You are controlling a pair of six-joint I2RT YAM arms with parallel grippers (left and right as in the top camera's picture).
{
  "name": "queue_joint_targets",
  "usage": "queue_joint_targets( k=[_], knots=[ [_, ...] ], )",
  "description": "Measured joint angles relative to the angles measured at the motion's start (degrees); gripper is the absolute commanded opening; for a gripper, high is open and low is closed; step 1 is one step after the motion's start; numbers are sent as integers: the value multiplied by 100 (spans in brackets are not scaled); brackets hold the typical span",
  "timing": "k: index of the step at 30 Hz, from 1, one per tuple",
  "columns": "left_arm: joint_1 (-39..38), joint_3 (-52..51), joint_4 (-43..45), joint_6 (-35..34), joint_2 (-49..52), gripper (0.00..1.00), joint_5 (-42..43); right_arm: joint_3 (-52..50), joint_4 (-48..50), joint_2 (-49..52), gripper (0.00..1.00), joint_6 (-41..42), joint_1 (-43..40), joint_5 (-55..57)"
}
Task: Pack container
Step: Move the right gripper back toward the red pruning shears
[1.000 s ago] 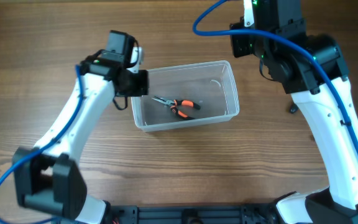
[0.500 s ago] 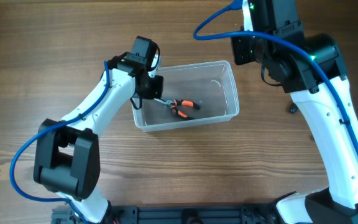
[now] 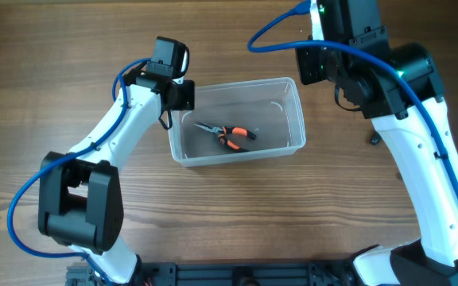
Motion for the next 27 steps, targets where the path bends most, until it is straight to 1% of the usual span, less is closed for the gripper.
queue_joint_targets(
  k=[13,16,18,20,21,23,25,26,27],
  knots=[
    [0,0,321,0,0,5,-61,0,-17,0,4,0,0,0],
    [0,0,321,31,0,26,-131,0,-17,0,4,0,0,0],
    [0,0,317,61,0,28,-146,0,-17,0,4,0,0,0],
    [-7,0,293,70,0,34,-146,0,-33,0,5,0,0,0],
    [-11,0,245,83,0,41,-144,0,-46,0,8,0,0,0],
    [-39,0,120,96,-2,47,-149,0,-116,0,13,-9,0,2],
    [-92,0,7,101,-50,55,-157,0,-138,0,15,2,0,11],
    [-122,0,-28,83,-109,64,-164,0,-142,0,15,2,0,13],
    [-140,0,-44,103,-181,70,-166,0,-142,0,15,0,0,15]
  ],
)
